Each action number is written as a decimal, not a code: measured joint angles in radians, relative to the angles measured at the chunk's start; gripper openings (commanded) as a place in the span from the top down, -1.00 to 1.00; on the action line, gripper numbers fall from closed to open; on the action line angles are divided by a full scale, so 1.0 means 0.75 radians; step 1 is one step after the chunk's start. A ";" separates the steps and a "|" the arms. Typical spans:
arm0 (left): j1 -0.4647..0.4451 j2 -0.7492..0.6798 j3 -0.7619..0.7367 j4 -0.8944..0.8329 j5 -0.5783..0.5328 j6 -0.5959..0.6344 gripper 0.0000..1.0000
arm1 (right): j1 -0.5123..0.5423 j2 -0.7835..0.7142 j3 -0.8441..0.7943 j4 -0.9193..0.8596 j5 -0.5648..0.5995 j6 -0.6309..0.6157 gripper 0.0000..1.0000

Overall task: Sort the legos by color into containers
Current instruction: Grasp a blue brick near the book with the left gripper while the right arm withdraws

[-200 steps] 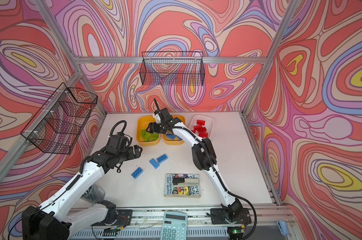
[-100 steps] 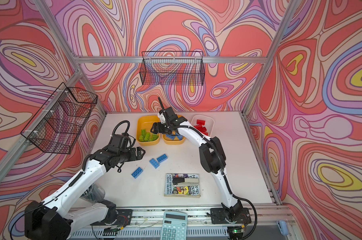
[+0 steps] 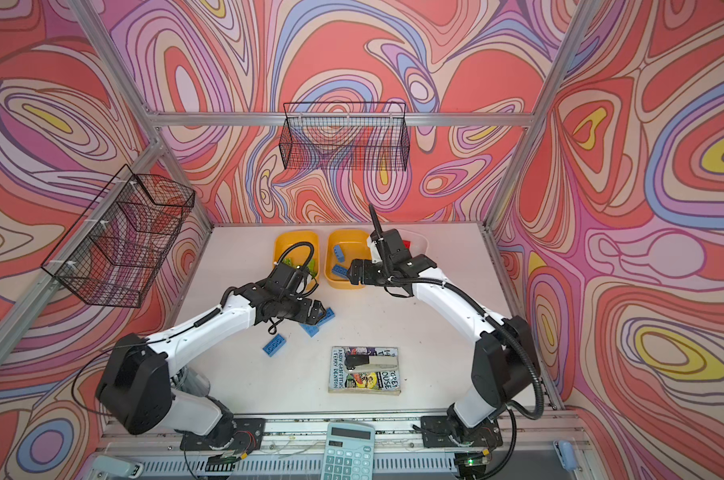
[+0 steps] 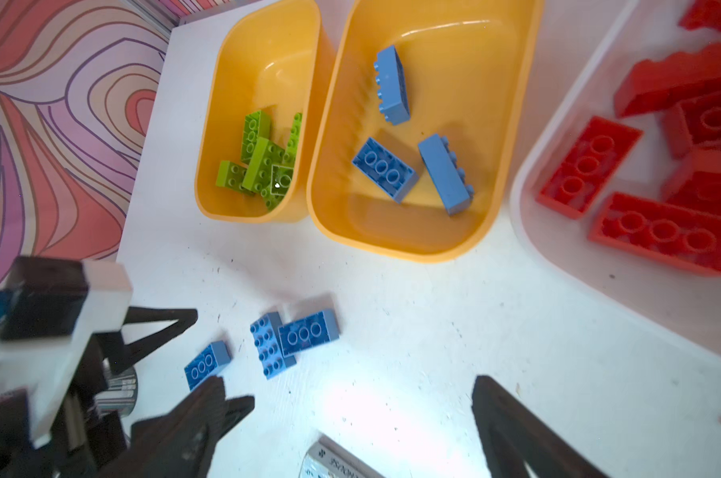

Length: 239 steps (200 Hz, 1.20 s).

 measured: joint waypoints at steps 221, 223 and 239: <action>-0.142 0.489 0.209 0.028 -0.210 0.231 0.19 | -0.136 -0.235 -0.092 -0.211 0.155 -0.010 -0.96; -0.142 0.489 0.209 0.028 -0.210 0.231 0.22 | -0.136 -0.235 -0.091 -0.212 0.155 -0.010 -0.96; -0.142 0.490 0.209 0.024 -0.210 0.230 0.39 | -0.136 -0.233 -0.080 -0.218 0.155 -0.013 -0.96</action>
